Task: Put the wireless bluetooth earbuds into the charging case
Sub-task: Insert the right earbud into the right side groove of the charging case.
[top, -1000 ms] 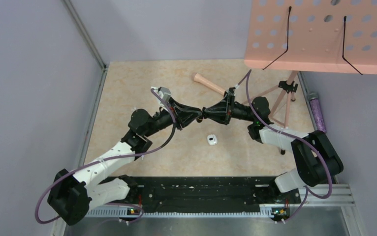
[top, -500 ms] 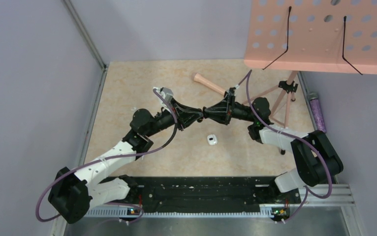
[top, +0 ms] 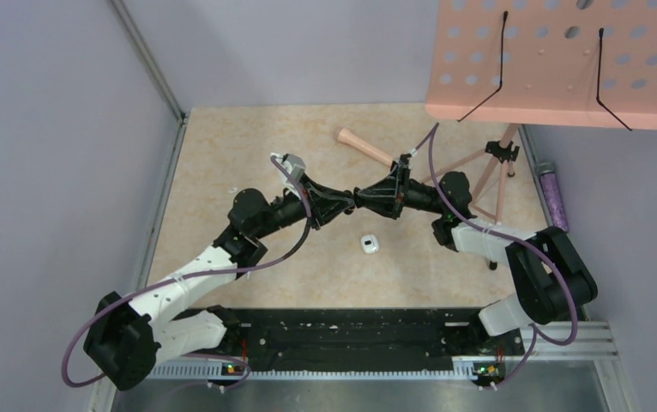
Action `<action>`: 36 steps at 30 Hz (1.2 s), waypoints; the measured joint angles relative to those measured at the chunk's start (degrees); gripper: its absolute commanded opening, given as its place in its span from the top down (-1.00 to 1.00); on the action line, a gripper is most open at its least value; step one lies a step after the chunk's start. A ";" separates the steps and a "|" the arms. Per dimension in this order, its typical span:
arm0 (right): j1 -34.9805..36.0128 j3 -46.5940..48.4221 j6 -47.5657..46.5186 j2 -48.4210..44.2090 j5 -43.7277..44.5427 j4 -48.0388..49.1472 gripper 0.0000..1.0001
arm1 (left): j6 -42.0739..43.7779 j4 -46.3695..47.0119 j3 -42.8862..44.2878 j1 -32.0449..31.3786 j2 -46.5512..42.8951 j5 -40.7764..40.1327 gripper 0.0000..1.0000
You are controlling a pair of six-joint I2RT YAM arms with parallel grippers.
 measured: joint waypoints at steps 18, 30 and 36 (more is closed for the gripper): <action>0.00 0.00 0.04 0.00 -0.11 0.37 1.00 | 4.31 -8.26 4.31 -0.11 0.00 1.81 0.84; 0.00 0.00 -0.11 0.00 -0.15 0.28 1.00 | 8.11 -14.64 7.34 -0.22 0.00 2.38 0.88; 0.00 0.07 -2.16 -0.15 -0.48 -2.56 1.00 | 9.90 -17.77 8.13 -0.24 0.02 2.58 0.90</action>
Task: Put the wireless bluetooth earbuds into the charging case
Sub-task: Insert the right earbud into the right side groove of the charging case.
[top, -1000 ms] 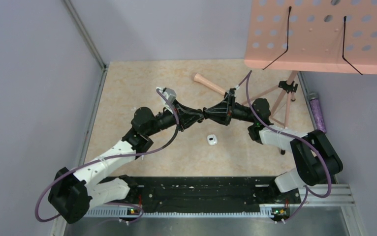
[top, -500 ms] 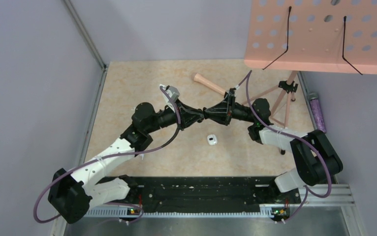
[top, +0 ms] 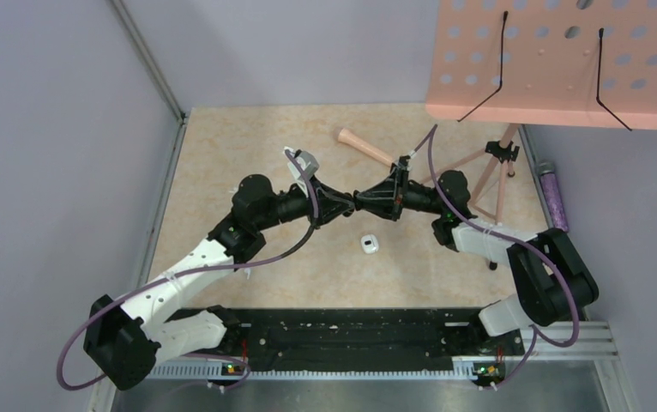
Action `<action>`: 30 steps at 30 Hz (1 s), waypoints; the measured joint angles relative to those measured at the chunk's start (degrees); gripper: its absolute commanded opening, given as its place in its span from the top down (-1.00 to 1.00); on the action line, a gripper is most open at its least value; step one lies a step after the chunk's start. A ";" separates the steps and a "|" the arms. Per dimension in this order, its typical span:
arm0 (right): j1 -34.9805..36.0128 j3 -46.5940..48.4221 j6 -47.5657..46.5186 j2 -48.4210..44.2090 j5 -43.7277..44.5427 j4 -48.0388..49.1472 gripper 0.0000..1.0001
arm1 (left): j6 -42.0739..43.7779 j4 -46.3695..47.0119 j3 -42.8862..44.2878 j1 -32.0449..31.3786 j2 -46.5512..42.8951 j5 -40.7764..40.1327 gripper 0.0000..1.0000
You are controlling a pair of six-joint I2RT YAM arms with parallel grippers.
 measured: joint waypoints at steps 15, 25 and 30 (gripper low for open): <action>0.00 5.27 -14.58 -5.16 -0.70 -24.09 1.00 | 3.02 -4.15 1.27 0.02 0.63 1.57 0.93; -0.02 5.05 -13.49 -5.16 -1.05 -22.67 1.00 | 4.76 -6.75 2.67 0.02 0.72 2.43 0.94; -0.07 4.00 -11.21 -5.16 -0.96 -19.21 1.00 | 5.33 -6.80 3.04 0.02 0.72 2.89 0.95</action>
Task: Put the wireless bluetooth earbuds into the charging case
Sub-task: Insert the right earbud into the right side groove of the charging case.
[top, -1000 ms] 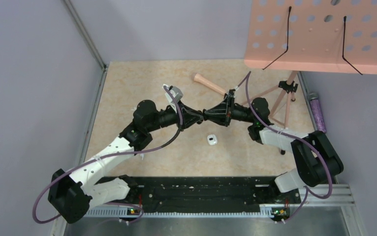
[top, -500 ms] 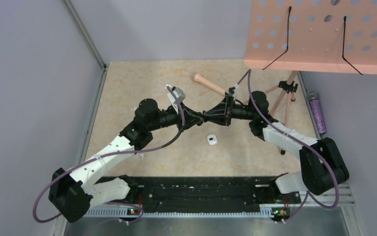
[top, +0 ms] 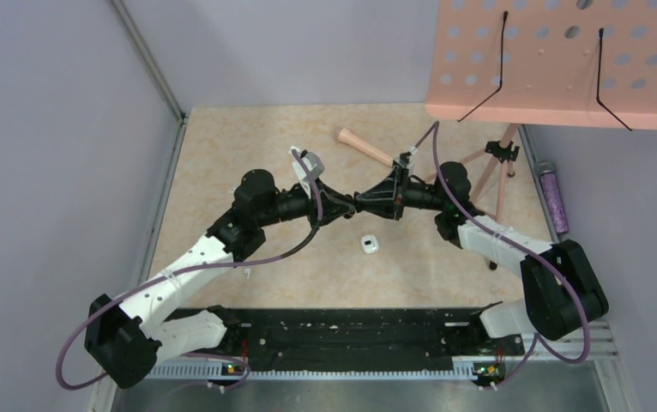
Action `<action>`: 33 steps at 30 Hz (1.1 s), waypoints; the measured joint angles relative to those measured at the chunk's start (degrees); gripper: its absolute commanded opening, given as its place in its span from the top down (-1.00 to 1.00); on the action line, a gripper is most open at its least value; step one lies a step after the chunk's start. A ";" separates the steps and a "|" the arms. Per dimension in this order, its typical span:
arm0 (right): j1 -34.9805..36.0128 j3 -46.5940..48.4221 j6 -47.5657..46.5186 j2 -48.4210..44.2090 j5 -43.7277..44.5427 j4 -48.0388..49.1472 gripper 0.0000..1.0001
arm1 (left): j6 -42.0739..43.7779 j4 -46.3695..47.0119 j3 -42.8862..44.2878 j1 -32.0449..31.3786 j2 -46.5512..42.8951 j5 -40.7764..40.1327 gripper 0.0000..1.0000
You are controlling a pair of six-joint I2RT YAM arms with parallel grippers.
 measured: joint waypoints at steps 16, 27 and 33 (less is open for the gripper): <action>-0.04 0.26 -1.29 -0.50 -0.55 -4.55 1.00 | 3.13 -4.87 1.79 -0.04 0.52 1.55 0.98; -0.04 3.32 -7.13 -1.57 -0.70 -14.25 1.00 | 5.66 -8.59 3.76 -0.63 1.33 1.79 0.99; -0.04 4.15 -8.90 -1.73 -0.83 -17.35 1.00 | 6.75 -10.27 5.62 -1.66 2.99 1.40 1.00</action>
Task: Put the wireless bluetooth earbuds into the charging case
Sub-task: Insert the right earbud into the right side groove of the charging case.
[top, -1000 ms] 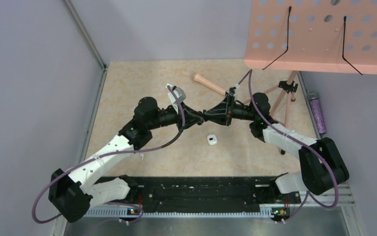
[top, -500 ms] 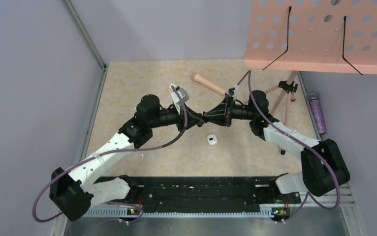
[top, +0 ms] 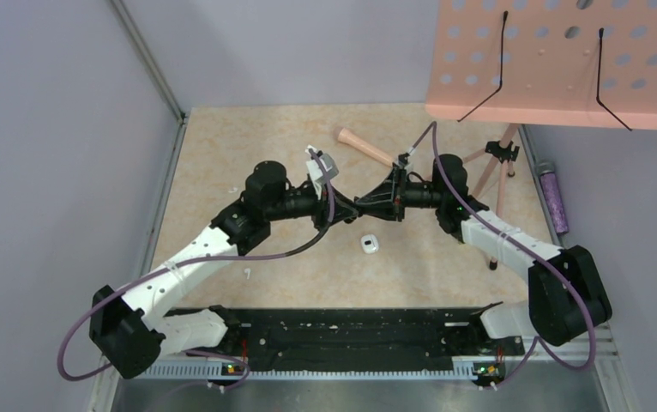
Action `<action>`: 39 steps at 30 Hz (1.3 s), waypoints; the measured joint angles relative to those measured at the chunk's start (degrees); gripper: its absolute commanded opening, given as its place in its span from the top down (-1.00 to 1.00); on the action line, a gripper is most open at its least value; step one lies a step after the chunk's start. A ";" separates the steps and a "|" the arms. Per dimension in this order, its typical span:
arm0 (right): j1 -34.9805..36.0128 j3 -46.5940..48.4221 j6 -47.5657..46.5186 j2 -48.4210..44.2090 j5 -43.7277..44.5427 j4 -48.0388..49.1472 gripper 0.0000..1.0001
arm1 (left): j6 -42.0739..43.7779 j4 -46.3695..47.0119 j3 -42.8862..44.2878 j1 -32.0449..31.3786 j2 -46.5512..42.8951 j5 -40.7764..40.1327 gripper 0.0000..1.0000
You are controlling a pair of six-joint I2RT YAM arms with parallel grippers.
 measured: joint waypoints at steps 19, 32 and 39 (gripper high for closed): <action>-0.35 0.55 -2.67 -0.44 0.09 -3.82 1.00 | 4.28 -6.16 3.39 -1.03 1.64 -0.94 1.00; -0.35 4.35 -7.93 -0.50 0.87 -13.00 1.00 | 7.61 -6.73 3.39 -1.29 1.62 -1.55 1.00; -0.63 7.76 -10.95 2.86 1.05 -15.19 1.00 | 8.83 -2.71 1.31 -1.31 1.66 -4.26 1.00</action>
